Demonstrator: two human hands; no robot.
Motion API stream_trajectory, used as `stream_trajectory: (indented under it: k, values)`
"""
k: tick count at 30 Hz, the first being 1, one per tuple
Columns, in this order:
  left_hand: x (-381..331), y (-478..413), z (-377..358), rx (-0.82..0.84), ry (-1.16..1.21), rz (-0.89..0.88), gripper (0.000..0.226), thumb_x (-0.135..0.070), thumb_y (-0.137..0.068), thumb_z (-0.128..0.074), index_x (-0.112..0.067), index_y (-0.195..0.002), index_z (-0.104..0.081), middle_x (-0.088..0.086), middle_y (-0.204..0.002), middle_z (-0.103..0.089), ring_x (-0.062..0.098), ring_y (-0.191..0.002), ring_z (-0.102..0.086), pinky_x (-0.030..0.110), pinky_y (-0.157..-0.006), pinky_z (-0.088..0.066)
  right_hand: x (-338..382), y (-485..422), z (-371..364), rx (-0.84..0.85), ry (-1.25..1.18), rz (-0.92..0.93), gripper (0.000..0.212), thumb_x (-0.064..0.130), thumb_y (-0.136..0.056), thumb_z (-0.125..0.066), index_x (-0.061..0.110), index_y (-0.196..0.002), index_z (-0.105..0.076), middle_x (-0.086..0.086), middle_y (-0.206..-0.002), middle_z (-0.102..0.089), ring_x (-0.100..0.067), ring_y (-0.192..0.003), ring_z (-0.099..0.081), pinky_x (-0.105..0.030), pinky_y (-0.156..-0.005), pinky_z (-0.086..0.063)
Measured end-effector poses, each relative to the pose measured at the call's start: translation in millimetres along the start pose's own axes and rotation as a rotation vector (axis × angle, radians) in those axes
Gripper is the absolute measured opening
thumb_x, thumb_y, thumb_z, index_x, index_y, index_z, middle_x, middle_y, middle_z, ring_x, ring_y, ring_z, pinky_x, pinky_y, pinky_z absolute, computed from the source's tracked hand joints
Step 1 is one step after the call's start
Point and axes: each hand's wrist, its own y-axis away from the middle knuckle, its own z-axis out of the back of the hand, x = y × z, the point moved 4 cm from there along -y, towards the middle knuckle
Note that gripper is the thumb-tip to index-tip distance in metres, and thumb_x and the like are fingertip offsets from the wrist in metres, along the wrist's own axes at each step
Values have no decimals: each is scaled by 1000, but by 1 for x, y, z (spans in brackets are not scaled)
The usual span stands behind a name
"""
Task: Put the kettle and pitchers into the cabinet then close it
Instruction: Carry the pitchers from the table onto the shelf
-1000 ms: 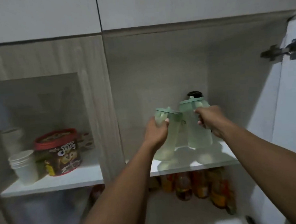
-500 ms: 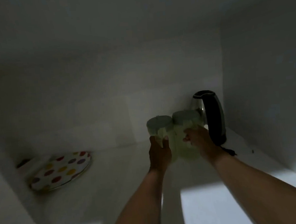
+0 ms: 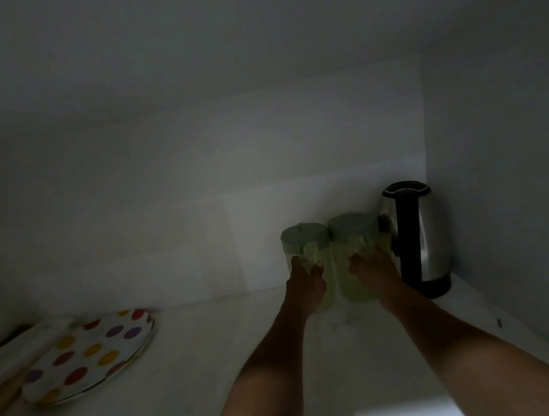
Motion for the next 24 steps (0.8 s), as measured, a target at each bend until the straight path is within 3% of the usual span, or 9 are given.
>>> stream_trajectory:
  k: [3, 5, 7, 11, 14, 16, 21, 24]
  values:
    - [1, -7, -7, 25, 56, 18, 78, -53, -74, -60, -28, -142, -31, 26, -122, -63, 47, -106, -66, 51, -85, -57, 0, -9, -2, 12, 54, -2, 24, 16, -92, -60, -5, -105, -63, -24, -103, -65, -41, -100, -63, -50, -92, -50]
    - [18, -31, -13, 37, 76, 42, 86, -59, -66, -66, -25, -139, -35, 28, -127, -60, 50, -112, -61, 58, -93, -54, 1, -10, -2, 28, 94, 3, 25, 14, -93, -58, -9, -104, -63, -24, -105, -65, -40, -101, -61, -47, -93, -49]
    - [24, -34, -11, 57, 36, 64, 97, -67, -57, -67, -23, -138, -39, 29, -128, -60, 48, -114, -61, 54, -93, -53, -3, -11, -4, 36, 93, -30, 28, 18, -94, -58, -7, -105, -62, -20, -104, -65, -35, -100, -60, -44, -93, -48]
    - [0, 7, 3, 48, -88, 21, 83, -70, -70, -60, -18, -133, -48, 15, -124, -65, 33, -107, -66, 49, -98, -53, -7, -2, -2, 42, 53, -82, 55, 30, -92, -65, 6, -138, -49, -14, -135, -57, -36, -119, -56, -39, -98, -46]
    - [-3, 28, 10, 51, -221, -3, 83, -68, -81, -60, -15, -142, -38, 10, -140, -54, 31, -123, -57, 41, -100, -51, -6, 8, 4, 62, 121, -69, 74, 28, -92, -66, 5, -150, -28, -16, -149, -43, -36, -133, -44, -38, -104, -39]
    - [-2, 40, 15, 50, -263, 6, 82, -65, -83, -62, -15, -143, -34, 10, -141, -51, 30, -123, -55, 37, -97, -50, -4, 15, 8, 36, 163, -54, 80, 29, -91, -67, 4, -151, -21, -18, -149, -41, -37, -133, -44, -42, -108, -40]
    - [-6, 86, 39, 55, -345, -7, 86, -59, -86, -63, -17, -148, -24, 10, -139, -54, 28, -120, -57, 29, -85, -44, 20, 56, 15, -81, 313, 48, 87, 35, -85, -68, 7, -152, -20, -21, -148, -40, -39, -134, -42, -45, -110, -38]
    - [-19, 127, 67, 55, -391, -30, 86, -56, -87, -63, -18, -150, -19, 10, -138, -55, 27, -118, -58, 29, -84, -43, 45, 94, 12, -22, 336, 122, 76, 31, -87, -66, 5, -149, -29, -20, -145, -45, -38, -132, -46, -41, -106, -39]
